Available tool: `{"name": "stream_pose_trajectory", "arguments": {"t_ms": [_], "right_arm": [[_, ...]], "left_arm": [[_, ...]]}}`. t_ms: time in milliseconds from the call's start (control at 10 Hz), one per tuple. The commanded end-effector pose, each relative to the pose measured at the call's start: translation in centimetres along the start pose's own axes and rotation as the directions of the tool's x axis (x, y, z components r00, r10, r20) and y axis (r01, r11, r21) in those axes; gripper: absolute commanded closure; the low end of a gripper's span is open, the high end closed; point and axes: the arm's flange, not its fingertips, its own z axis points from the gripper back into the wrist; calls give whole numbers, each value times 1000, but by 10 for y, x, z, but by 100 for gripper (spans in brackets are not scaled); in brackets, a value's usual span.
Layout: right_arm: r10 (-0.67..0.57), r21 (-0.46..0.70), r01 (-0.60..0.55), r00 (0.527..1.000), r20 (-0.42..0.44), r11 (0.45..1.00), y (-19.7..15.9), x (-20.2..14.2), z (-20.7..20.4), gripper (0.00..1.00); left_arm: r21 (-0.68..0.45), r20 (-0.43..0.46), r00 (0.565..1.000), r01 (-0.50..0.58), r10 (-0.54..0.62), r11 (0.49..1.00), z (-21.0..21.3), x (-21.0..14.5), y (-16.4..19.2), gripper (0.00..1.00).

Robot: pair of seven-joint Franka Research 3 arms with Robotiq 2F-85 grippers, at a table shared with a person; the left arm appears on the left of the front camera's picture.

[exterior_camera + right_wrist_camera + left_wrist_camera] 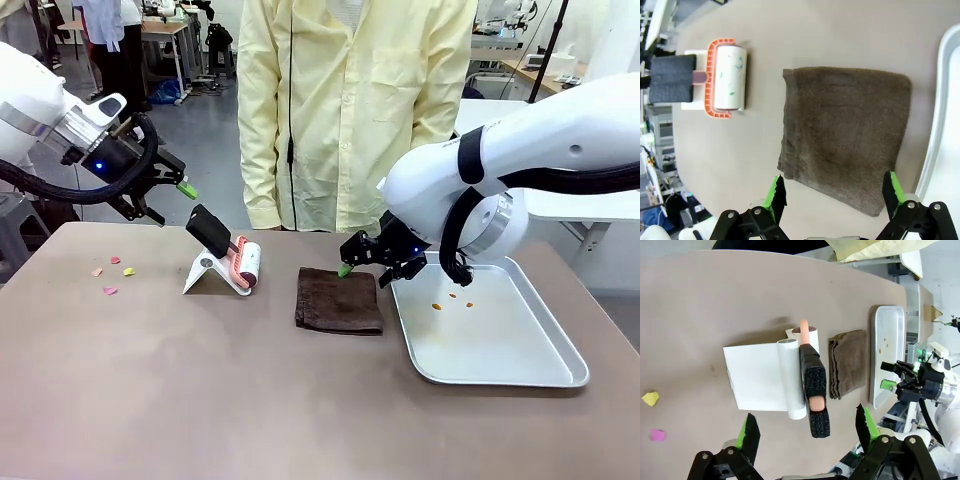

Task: Clean the surface of the table.
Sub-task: Hold the Lint Roller with your left hand and the towel with your right hand.

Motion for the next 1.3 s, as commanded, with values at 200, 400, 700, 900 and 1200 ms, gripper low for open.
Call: {"name": "stream_pose_trajectory", "arguments": {"t_ms": [200, 400, 700, 900, 1200], "right_arm": [[1, 0, -1, 1000, -3, 1000, 0, -1, 0, 0], [-14, -69, 12, 1000, -26, 998, 6, 24, 3, 0], [-26, -115, 18, 998, -65, 993, 13, 38, -5, 0], [-81, -174, 67, 994, -74, 982, 12, 49, -21, 0], [-114, -223, 90, 989, -96, 971, 12, 61, -45, 0]], "left_arm": [[5, 6, 1000, 17, -17, 1000, 6, -2, 0, 0], [27, -9, 1000, -15, 15, 1000, -2, 4, 0, 0], [34, -46, 999, -24, 26, 999, -11, 7, -1, 0], [9, -72, 997, -22, 22, 1000, -23, 15, -3, 0], [-20, -84, 996, -10, 9, 1000, -32, 24, -8, 0]]}}
